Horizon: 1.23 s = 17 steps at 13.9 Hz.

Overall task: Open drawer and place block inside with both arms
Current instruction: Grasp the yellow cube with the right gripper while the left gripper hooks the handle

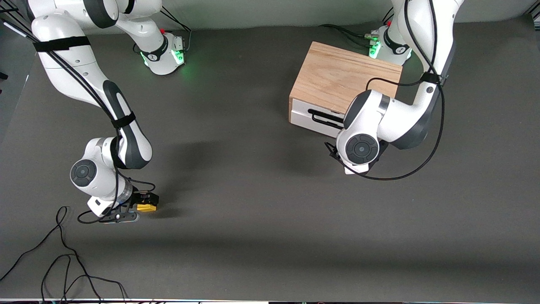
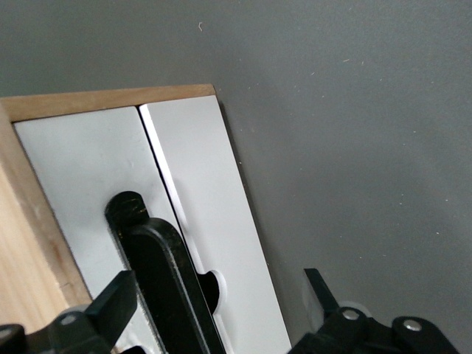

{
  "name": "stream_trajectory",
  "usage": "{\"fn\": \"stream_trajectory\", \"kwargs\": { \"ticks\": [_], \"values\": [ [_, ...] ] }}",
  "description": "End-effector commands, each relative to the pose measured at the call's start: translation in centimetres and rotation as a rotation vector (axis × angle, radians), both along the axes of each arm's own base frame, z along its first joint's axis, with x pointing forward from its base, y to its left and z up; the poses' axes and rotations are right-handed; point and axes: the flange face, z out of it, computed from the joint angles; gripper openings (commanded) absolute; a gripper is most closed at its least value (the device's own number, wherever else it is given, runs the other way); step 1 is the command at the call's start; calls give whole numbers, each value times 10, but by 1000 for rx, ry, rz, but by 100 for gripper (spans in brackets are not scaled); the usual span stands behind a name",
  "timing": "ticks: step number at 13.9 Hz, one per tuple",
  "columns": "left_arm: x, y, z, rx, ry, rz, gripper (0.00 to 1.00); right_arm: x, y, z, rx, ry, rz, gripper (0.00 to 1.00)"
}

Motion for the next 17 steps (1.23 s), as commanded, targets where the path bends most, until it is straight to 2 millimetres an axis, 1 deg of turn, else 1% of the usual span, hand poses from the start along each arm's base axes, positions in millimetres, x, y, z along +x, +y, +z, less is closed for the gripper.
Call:
{"fn": "stream_trajectory", "kwargs": {
  "ticks": [1, 3, 4, 7, 10, 11, 12, 13, 14, 15, 17],
  "values": [
    [-6, -5, -10, 13, 16, 16, 99, -1, 3, -8, 12, -7, -4, 100],
    [-8, -9, -15, 15, 24, 11, 98, 0, 4, -7, 13, -19, 0, 100],
    [-9, -7, -20, 20, 33, 12, 98, 0, 4, -8, 12, -17, 0, 100],
    [-8, -5, -25, 26, 38, 22, 98, 0, 4, -7, 12, -17, 0, 100],
    [-7, -9, -35, 44, 28, 59, 98, 0, 4, -8, 12, -17, 0, 100],
    [-9, -13, -37, 46, 22, 57, 95, -1, 4, -10, 12, -14, 0, 100],
    [-9, -14, -40, 51, 21, 51, 78, -1, 3, -10, 12, -14, 0, 100],
    [-11, -18, -39, 51, 17, 44, 46, -1, 3, -10, 12, -14, 2, 100],
    [-10, -19, -38, 52, 12, 38, 20, 0, 3, -10, 11, -16, 5, 100],
    [-10, -19, -38, 52, 10, 40, 0, 0, 3, -10, 11, -16, 7, 99],
    [-7, -17, -35, 49, 7, 43, 0, 0, 3, -11, 11, -14, 7, 98]
  ]
}}
